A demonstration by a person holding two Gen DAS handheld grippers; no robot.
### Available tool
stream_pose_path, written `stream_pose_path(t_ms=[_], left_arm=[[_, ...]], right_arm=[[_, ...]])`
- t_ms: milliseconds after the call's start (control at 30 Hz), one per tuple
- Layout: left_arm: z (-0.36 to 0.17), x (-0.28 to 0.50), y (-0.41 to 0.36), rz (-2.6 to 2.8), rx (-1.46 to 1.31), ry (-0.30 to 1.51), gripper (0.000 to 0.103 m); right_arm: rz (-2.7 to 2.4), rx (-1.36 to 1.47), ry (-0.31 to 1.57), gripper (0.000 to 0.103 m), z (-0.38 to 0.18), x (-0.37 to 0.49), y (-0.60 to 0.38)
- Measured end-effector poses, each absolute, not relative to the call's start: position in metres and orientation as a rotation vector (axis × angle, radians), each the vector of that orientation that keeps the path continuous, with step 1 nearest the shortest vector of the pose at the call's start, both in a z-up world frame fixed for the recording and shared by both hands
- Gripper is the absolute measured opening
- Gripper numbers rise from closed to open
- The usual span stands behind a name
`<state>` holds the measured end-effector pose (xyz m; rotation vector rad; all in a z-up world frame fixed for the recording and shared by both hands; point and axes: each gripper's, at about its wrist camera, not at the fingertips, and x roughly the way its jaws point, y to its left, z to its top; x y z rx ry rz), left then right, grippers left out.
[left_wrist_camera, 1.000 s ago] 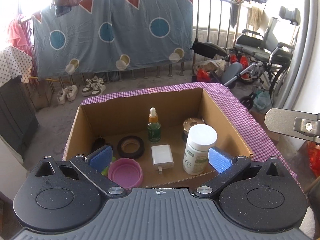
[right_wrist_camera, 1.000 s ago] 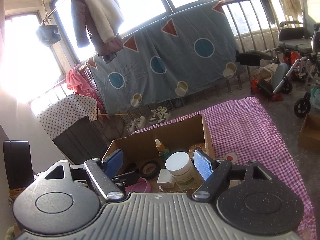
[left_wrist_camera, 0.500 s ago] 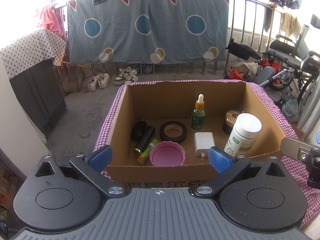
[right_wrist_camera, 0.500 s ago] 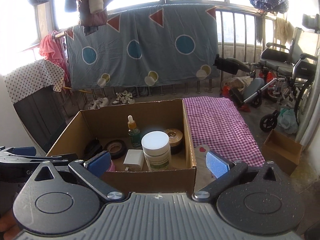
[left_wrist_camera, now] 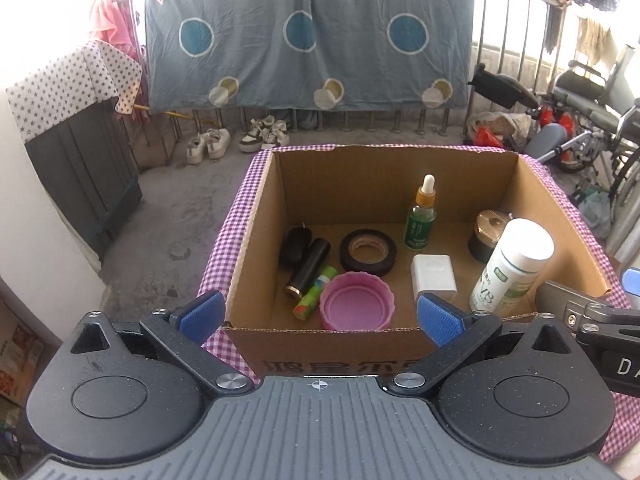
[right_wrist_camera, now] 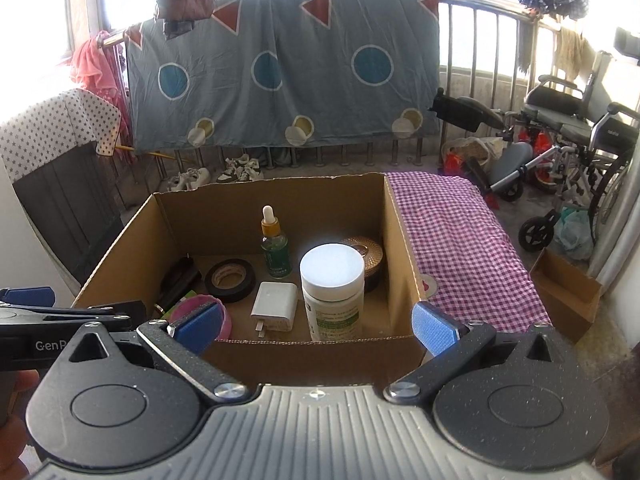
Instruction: Organize rigid objects
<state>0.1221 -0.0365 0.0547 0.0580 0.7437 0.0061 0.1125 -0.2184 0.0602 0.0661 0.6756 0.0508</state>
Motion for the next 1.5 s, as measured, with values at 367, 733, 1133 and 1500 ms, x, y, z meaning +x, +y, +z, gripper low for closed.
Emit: stream_pose_path(t_ms=[367,733,1133,1500], left_arm=[[0.056,0.123,-0.039,-0.001,0.082,0.735,0.103],[0.057,0.122,-0.042,0.004,0.101,0.734,0.102],[0.058,0.121,-0.045,0.004,0.103,0.734,0.102],[0.059,0.121,-0.045,0.003,0.103,0.735,0.102]], right_arm=[[0.036,0.06,0.702,0.103,0.055,0.121,-0.224],[0.04,0.067,0.705,0.103,0.053,0.121,-0.227],[0.038,0.072,0.705,0.103,0.054,0.119,-0.229],[0.037,0.074,0.706,0.103,0.055,0.118,-0.229]])
